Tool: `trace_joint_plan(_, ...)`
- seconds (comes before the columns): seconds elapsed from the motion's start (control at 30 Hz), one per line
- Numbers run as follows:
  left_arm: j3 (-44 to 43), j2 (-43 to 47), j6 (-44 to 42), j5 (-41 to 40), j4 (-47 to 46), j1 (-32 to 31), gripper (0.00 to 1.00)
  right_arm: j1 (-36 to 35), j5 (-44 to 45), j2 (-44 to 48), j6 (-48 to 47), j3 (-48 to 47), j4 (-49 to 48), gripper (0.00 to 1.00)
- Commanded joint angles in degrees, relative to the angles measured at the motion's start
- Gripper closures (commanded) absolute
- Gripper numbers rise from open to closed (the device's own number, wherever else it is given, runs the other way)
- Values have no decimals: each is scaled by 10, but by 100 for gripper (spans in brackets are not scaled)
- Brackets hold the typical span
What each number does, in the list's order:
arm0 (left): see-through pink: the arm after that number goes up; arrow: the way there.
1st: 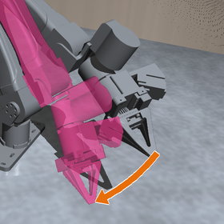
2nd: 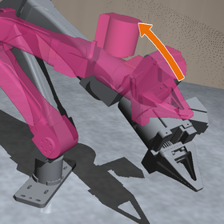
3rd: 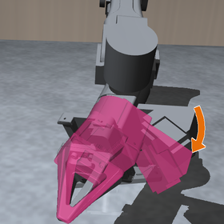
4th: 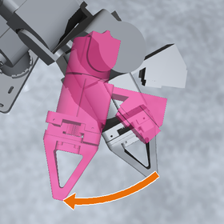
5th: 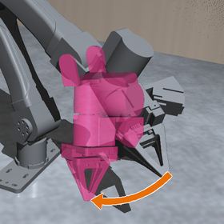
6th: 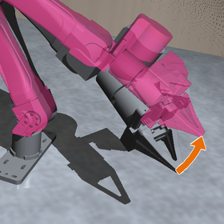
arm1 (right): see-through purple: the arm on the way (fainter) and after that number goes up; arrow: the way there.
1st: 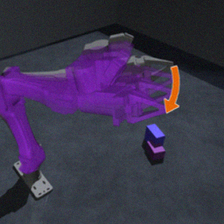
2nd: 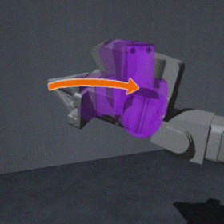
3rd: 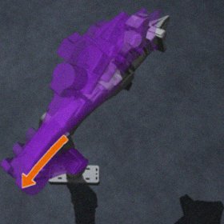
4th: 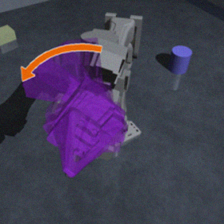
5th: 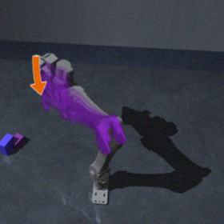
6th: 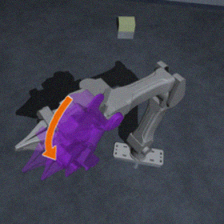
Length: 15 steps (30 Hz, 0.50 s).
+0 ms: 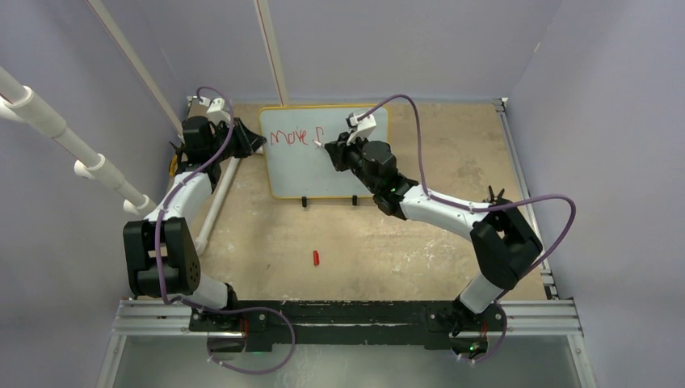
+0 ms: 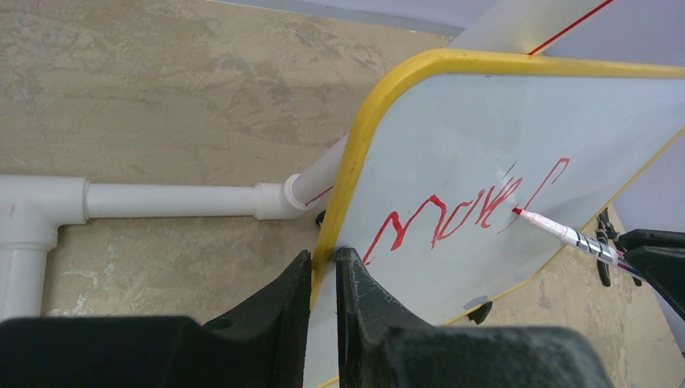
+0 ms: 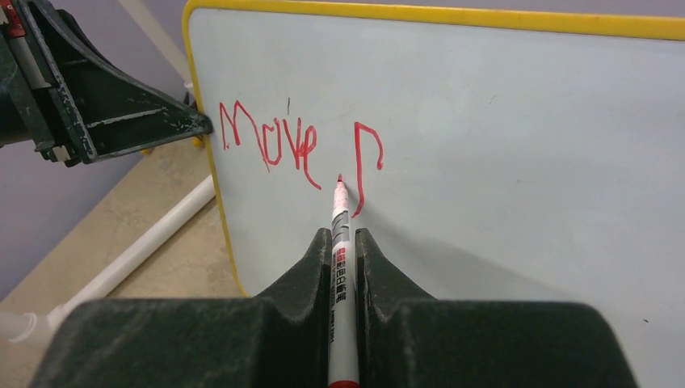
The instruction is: Write a sentence on the whiteboard
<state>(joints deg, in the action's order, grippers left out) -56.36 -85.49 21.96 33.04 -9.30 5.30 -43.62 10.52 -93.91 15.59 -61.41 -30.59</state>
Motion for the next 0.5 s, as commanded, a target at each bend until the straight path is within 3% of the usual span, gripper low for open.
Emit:
trace_joint_plan(0.0,-5,3,-1,4,-7,-1,85,1,44,7,-7,-11,0,100)
trace_joint_plan(0.47,-5,4,-2,4,-6,-1,85,11,101,41,-17,3,19,100)
